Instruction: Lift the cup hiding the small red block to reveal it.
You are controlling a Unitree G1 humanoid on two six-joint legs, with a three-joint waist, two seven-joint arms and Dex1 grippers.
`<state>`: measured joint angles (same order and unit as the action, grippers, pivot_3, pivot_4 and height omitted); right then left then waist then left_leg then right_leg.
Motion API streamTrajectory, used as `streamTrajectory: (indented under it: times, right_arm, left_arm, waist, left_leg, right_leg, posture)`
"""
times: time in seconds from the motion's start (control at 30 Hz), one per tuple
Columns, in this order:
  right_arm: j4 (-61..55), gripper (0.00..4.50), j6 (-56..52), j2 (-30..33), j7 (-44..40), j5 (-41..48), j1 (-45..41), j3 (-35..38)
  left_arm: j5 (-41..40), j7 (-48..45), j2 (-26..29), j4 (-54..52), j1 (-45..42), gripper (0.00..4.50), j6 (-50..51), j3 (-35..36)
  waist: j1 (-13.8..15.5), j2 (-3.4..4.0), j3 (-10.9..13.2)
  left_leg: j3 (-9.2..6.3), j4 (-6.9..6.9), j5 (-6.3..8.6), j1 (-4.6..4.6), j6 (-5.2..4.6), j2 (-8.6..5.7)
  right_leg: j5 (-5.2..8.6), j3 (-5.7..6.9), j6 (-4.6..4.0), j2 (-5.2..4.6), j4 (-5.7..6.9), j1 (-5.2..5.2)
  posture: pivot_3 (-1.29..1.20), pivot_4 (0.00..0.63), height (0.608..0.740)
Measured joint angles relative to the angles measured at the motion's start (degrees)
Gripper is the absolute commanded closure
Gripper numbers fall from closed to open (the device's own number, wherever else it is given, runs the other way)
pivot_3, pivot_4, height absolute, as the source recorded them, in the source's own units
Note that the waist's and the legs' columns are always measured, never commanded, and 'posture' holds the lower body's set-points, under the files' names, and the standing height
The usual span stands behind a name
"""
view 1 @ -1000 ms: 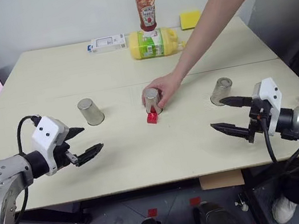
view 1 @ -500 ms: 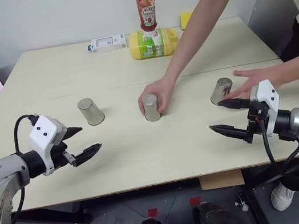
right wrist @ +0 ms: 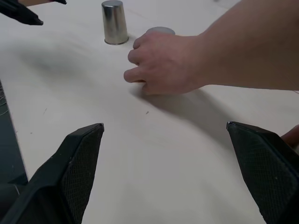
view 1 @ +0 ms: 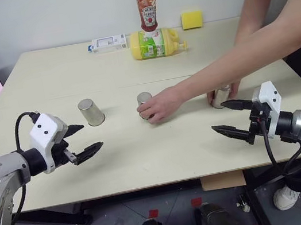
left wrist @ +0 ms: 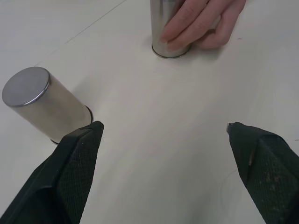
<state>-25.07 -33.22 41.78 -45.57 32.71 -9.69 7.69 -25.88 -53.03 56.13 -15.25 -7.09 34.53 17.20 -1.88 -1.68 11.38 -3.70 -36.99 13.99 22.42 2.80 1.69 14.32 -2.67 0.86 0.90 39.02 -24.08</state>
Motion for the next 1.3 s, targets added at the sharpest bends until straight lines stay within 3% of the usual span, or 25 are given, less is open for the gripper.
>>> streamTrajectory:
  times: [0.33, 0.7, 1.03, 1.3]
  right_arm:
    - [1.8, 0.03, -1.9, -1.2, 5.6, -0.5, -1.2, 0.5]
    - [5.2, 0.03, -9.5, -4.0, 16.1, -4.8, -9.7, 0.0]
    - [16.7, 0.03, -17.1, -7.3, 20.0, -5.8, -20.1, -1.0]
    - [27.1, 0.03, -14.4, -10.1, 21.0, -10.9, -24.1, -3.4]
  left_arm:
    - [-0.6, -0.2, -0.1, -0.2, -1.6, 0.0, 0.2, -0.7]
    - [-3.8, -2.8, -0.1, -2.4, -4.5, 0.0, 1.8, -2.2]
    - [-5.5, -4.2, -0.1, -4.8, -6.5, 0.0, 2.6, -4.5]
    - [-5.5, -3.6, -0.8, -4.9, -6.8, 0.0, 2.7, -5.6]
  waist:
    - [0.0, 0.0, 0.0]
    - [-0.1, 0.0, 0.0]
    - [-0.1, 0.01, 0.0]
    - [-0.1, 0.01, 0.0]
  left_leg:
    - [0.0, -0.01, 0.0, 0.01, 0.0, 0.0]
    - [0.01, 0.0, 0.0, 0.03, 0.0, -0.01]
    - [0.01, 0.01, 0.0, 0.04, 0.0, -0.01]
    - [0.02, 0.02, 0.0, 0.07, 0.0, -0.02]
  right_leg:
    - [0.0, 0.0, 0.0, 0.0, 0.0, 0.0]
    - [0.0, -0.02, 0.0, 0.01, 0.0, -0.02]
    - [0.0, -0.03, 0.0, 0.01, 0.0, -0.03]
    - [0.0, -0.03, 0.0, 0.01, -0.01, -0.06]
  posture:
    - [0.0, 0.15, 0.74]
    - [0.0, 0.15, 0.74]
    - [0.0, 0.15, 0.74]
    - [0.0, 0.15, 0.74]
